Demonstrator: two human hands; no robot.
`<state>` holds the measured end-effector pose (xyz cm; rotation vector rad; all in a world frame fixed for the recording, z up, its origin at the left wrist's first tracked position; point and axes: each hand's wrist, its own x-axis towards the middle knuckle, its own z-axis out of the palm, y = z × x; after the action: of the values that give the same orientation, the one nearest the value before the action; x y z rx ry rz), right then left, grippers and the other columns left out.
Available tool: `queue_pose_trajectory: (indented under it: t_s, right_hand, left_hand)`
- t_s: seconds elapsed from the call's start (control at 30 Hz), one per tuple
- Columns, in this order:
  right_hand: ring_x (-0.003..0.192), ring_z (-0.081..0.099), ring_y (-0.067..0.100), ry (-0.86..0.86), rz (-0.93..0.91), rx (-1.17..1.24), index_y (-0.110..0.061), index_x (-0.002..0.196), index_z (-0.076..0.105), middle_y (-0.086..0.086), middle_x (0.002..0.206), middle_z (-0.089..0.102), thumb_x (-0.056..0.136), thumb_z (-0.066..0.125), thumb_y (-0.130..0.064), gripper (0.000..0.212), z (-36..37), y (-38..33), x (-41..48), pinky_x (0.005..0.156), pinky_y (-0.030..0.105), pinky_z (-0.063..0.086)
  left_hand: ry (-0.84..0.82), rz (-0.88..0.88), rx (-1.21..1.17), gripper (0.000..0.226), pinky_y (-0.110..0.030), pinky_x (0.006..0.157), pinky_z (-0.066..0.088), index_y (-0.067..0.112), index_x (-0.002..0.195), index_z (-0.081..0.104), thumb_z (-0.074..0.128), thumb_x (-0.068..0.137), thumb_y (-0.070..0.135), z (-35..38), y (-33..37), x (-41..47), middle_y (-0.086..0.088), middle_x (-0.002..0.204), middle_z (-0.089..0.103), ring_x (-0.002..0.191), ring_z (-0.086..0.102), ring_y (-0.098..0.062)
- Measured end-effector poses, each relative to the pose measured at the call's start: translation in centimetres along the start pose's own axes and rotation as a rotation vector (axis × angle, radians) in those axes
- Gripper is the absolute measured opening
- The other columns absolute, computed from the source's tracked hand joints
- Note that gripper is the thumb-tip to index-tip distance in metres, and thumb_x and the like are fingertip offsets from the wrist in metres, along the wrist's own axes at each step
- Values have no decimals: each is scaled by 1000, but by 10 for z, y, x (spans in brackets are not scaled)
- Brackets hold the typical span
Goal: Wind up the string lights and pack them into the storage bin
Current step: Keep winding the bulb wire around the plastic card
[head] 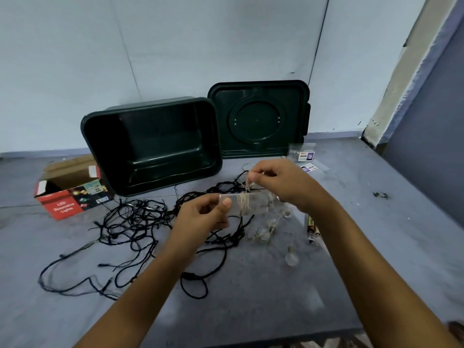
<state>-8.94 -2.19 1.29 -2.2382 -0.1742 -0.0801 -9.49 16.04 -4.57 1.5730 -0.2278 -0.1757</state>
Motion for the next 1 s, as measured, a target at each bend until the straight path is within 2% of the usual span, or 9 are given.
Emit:
queue_pose_trajectory:
  t_s: [0.13, 0.27, 0.4, 0.53, 0.63, 0.73, 0.83, 0.9, 1.0]
  right_hand:
    - [35, 29, 1, -263, 221, 664, -13, 81, 66, -7, 48, 46, 88, 54, -16, 14, 18, 39, 6, 33, 13, 19]
    - [36, 32, 1, -282, 375, 1205, -14, 83, 53, -5, 52, 43, 86, 47, -11, 7, 53, 53, -15, 33, 11, 28]
    - [38, 41, 5, -141, 437, 1366, -12, 83, 56, -3, 53, 47, 77, 58, -23, 12, 89, 32, -53, 37, 18, 41]
    - [39, 47, 14, -62, 549, 1380, -5, 86, 54, 5, 52, 51, 94, 46, -23, 21, 117, 3, -86, 48, 31, 53]
    - [39, 44, 13, -126, 566, 1152, -10, 88, 54, 1, 48, 47, 100, 37, -26, 26, 126, -15, -102, 49, 28, 49]
    - [42, 33, 5, -156, 302, 595, -20, 84, 52, -6, 51, 38, 100, 36, -27, 24, 109, -25, -103, 44, 16, 31]
    - [51, 36, 3, -171, 44, 146, -22, 85, 54, -8, 59, 42, 98, 38, -31, 22, 76, -35, -89, 49, 17, 30]
    - [54, 39, 2, -135, -39, -23, -21, 85, 53, -9, 64, 47, 98, 38, -31, 22, 53, -42, -75, 51, 17, 34]
    - [55, 41, 4, -44, -77, -171, -22, 82, 52, -7, 68, 49, 97, 39, -27, 20, 21, -45, -46, 51, 17, 33]
  left_hand:
    - [-24, -12, -53, 25, -21, 67, 54, 10, 98, 68, 60, 81, 27, -1, 4, -4, 0, 78, 64, 68, 62, -8]
    - [9, -28, -141, 29, -24, 69, 55, 11, 98, 68, 61, 77, 29, 0, 5, -3, -4, 80, 63, 70, 61, -10]
    - [42, -43, -208, 36, -23, 68, 54, 7, 98, 68, 63, 73, 33, 1, 4, 0, -4, 80, 62, 72, 61, -13]
    - [130, -19, -235, 23, -21, 67, 55, 7, 95, 67, 61, 82, 25, 1, 6, 7, 2, 74, 63, 66, 61, -9]
    - [196, 25, -187, 20, -20, 68, 55, 9, 95, 66, 61, 84, 24, 0, 6, 13, 0, 75, 60, 65, 61, -6]
    - [205, 56, -99, 14, -20, 70, 55, 13, 93, 66, 60, 86, 23, -1, 4, 12, 0, 77, 62, 65, 63, -5]
    - [205, 84, 23, 13, -15, 64, 53, 14, 94, 66, 58, 89, 23, -1, 0, 9, -3, 78, 64, 67, 63, -5]
    - [160, 90, 86, 21, -14, 59, 50, 7, 99, 66, 57, 89, 22, -2, -2, 7, -10, 79, 65, 68, 63, -7]
    - [82, 50, 97, 22, -19, 66, 54, 8, 103, 67, 58, 89, 22, 0, -5, 1, -17, 88, 66, 71, 63, -11]
